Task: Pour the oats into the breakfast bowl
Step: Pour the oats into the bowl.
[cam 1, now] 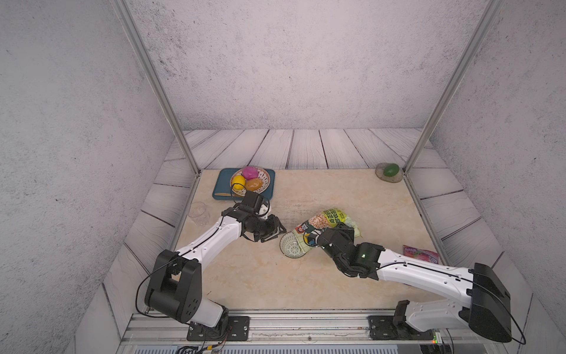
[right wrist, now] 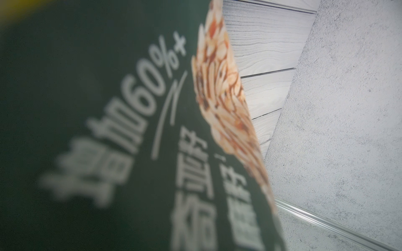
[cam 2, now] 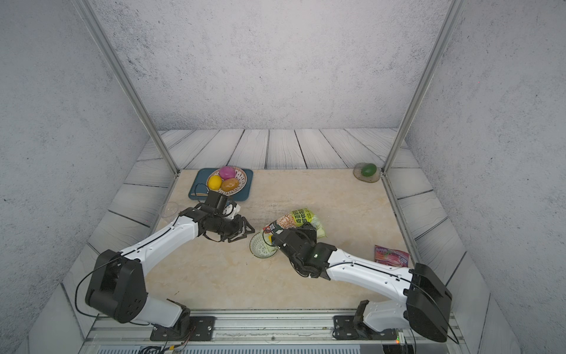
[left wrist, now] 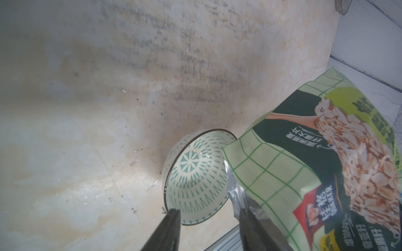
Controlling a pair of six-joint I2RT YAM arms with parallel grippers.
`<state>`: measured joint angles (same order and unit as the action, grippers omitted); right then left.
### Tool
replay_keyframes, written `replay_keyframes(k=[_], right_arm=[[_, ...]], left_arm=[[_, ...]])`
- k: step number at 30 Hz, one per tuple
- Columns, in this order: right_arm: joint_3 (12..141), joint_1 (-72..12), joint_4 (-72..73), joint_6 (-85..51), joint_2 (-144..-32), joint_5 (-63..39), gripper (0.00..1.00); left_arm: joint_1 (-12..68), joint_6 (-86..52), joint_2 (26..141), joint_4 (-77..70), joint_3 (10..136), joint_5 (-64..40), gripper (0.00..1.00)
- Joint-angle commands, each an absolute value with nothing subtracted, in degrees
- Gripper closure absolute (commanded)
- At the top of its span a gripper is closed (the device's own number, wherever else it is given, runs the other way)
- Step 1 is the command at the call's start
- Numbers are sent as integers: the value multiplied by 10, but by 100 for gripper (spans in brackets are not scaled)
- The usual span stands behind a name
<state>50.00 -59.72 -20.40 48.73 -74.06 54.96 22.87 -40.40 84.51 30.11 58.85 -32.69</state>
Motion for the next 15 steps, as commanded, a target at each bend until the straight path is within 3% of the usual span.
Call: replay_keyframes(k=[1,15], right_arm=[[512,-601,-88,517,-732,638,100],[477,-604,9,583,-732,644,100]], left_arm=[[225,-409,845,298,578,-328,51],[219,-420,847,307,585,-318,51]])
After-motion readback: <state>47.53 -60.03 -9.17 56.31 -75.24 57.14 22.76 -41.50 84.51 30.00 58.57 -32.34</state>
